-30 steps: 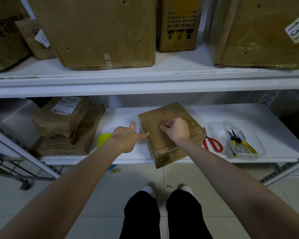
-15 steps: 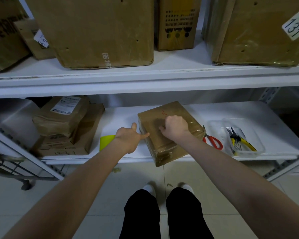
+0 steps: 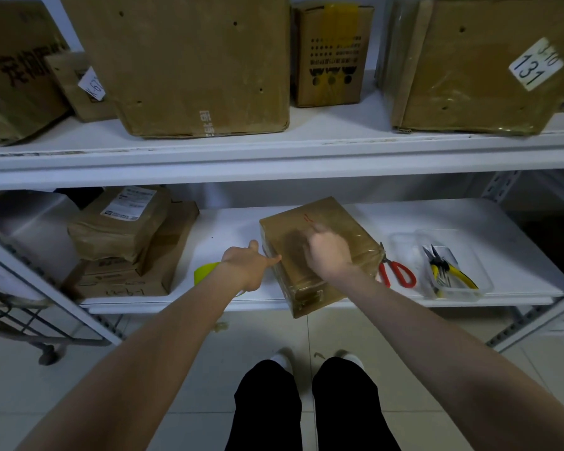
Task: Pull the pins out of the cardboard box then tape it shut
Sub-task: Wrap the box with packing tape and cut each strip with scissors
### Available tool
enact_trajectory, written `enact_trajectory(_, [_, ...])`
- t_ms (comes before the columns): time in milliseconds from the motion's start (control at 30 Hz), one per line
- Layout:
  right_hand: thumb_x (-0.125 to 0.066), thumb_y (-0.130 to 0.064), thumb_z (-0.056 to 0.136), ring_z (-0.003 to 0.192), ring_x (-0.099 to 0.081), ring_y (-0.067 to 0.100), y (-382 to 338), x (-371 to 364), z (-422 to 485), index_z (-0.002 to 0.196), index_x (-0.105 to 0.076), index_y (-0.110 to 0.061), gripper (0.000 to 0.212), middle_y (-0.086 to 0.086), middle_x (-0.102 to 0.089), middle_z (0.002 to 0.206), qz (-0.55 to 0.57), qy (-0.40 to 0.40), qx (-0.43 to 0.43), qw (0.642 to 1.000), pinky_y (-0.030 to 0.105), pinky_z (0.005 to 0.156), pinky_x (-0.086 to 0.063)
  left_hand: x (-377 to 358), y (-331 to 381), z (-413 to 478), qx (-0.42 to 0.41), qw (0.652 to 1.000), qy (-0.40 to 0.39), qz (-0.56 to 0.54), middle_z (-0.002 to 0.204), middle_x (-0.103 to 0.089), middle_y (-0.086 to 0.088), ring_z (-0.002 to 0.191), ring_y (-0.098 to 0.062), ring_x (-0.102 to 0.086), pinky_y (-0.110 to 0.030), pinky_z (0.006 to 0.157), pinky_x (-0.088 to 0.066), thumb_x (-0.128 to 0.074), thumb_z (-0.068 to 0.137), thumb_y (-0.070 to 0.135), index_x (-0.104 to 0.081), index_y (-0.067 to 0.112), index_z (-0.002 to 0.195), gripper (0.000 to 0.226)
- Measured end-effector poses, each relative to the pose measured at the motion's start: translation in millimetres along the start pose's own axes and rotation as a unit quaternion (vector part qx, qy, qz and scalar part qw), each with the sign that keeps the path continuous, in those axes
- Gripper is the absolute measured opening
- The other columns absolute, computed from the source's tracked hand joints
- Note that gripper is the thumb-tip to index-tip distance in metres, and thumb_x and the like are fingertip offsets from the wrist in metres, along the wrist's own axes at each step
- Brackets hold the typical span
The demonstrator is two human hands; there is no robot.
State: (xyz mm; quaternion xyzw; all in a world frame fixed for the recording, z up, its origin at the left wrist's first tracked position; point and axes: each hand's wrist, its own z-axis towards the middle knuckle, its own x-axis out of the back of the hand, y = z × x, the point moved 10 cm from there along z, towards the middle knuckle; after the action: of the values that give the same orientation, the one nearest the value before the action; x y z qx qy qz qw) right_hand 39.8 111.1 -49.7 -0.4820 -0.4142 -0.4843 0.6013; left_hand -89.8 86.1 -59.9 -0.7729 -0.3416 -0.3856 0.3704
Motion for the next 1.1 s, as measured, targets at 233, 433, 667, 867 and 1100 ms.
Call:
enact_trajectory(233, [-0.028, -0.062, 0.093, 0.145, -0.021, 0.031, -23.5, -52.4, -30.4, 0.148, -0.020, 0.002, 0.085, 0.020, -0.019, 0.157, -0.066, -0.114, 0.019, 0.991, 0.046, 0.118, -0.017, -5.6, -5.3, -2.2, 0.022, 0.991, -0.004, -0.134, 0.136, -0.034, -0.013, 0.107, -0.030, -0.056, -0.032, 0.078, -0.041, -0.038, 0.090, 0.011, -0.012, 0.050, 0.146, 0.073])
enact_trajectory(433, [-0.036, -0.059, 0.093, 0.148, -0.004, 0.029, -17.2, -57.6, -25.0, 0.152, -0.004, -0.002, 0.088, 0.016, -0.003, 0.160, -0.060, -0.173, 0.030, 0.983, 0.045, 0.120, -0.006, -8.9, -28.6, -9.2, 0.086, 0.948, 0.032, -0.306, 0.135, -0.037, -0.014, 0.114, -0.033, -0.051, -0.033, 0.084, -0.044, -0.042, 0.086, 0.011, -0.009, 0.040, 0.150, 0.078])
enact_trajectory(667, [-0.039, -0.054, 0.094, 0.149, 0.001, 0.017, 13.6, -45.5, -29.9, 0.154, -0.002, -0.013, 0.082, 0.003, 0.004, 0.162, -0.072, -0.215, 0.099, 0.969, 0.048, 0.119, -0.003, -32.8, -0.4, -21.0, 0.108, 0.792, -0.050, -0.599, 0.079, -0.049, -0.005, 0.066, -0.015, -0.050, -0.024, 0.057, -0.043, -0.053, 0.093, 0.006, -0.054, 0.011, 0.085, 0.009])
enact_trajectory(867, [-0.046, -0.033, 0.095, 0.146, -0.015, 0.026, 17.2, -34.9, -35.8, 0.151, -0.024, -0.011, 0.064, 0.005, -0.015, 0.160, 0.120, -0.239, 0.023, 0.963, 0.041, 0.117, -0.021, -55.4, 31.2, -11.7, 0.081, 0.773, -0.063, -0.626, 0.098, -0.056, -0.009, 0.094, -0.022, -0.052, -0.035, 0.089, -0.047, -0.052, 0.088, -0.006, -0.065, 0.001, 0.101, 0.020])
enact_trajectory(1100, [-0.050, -0.058, 0.089, 0.113, -0.056, 0.025, 13.4, -31.0, -26.4, 0.135, -0.050, -0.016, 0.062, 0.001, -0.051, 0.135, -0.009, -0.106, 0.030, 0.994, 0.037, 0.080, -0.053, -79.7, 35.0, 0.9, 0.113, 0.701, -0.044, -0.703, 0.084, -0.064, -0.006, 0.092, -0.023, -0.058, -0.032, 0.085, -0.051, -0.063, 0.080, -0.010, -0.069, 0.003, 0.088, 0.016])
